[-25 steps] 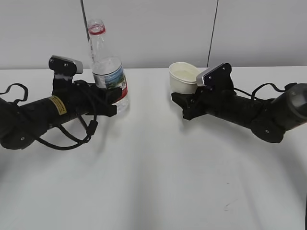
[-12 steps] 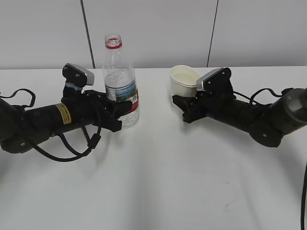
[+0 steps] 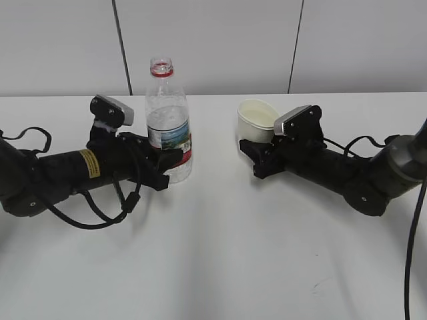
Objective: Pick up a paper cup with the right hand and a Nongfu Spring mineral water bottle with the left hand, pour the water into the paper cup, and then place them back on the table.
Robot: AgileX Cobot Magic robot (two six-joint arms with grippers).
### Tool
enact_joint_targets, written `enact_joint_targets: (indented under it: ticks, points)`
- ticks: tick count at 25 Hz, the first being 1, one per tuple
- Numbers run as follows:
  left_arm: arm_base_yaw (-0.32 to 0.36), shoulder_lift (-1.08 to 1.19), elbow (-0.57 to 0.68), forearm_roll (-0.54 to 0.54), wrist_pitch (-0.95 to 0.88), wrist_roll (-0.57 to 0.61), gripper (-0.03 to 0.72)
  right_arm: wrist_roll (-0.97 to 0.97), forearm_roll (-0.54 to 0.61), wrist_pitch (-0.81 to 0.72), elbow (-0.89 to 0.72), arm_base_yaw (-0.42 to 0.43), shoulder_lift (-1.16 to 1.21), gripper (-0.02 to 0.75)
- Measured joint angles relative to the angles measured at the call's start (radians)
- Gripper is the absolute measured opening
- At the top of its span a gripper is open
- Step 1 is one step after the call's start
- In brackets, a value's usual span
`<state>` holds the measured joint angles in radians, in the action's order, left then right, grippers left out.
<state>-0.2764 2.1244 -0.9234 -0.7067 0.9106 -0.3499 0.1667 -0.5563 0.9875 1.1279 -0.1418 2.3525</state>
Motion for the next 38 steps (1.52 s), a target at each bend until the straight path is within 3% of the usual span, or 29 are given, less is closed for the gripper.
enact_joint_targets:
  ticks: [21, 27, 35, 38]
  points:
    - [0.000, 0.038, 0.000, -0.004, 0.053, 0.000, 0.300, -0.037, 0.010, -0.021, 0.000, 0.000, 0.023, 0.435]
    - [0.000, 0.038, 0.000, -0.028, 0.057, 0.000, 0.374, -0.048, 0.010, -0.021, 0.000, 0.000, 0.023, 0.436]
    - [0.000, 0.038, 0.000, -0.040, 0.051, 0.000, 0.434, -0.052, 0.010, -0.016, 0.001, 0.000, 0.023, 0.580]
    - [0.000, 0.035, -0.001, -0.055, 0.041, 0.000, 0.478, -0.052, 0.010, -0.016, 0.001, 0.000, 0.023, 0.598]
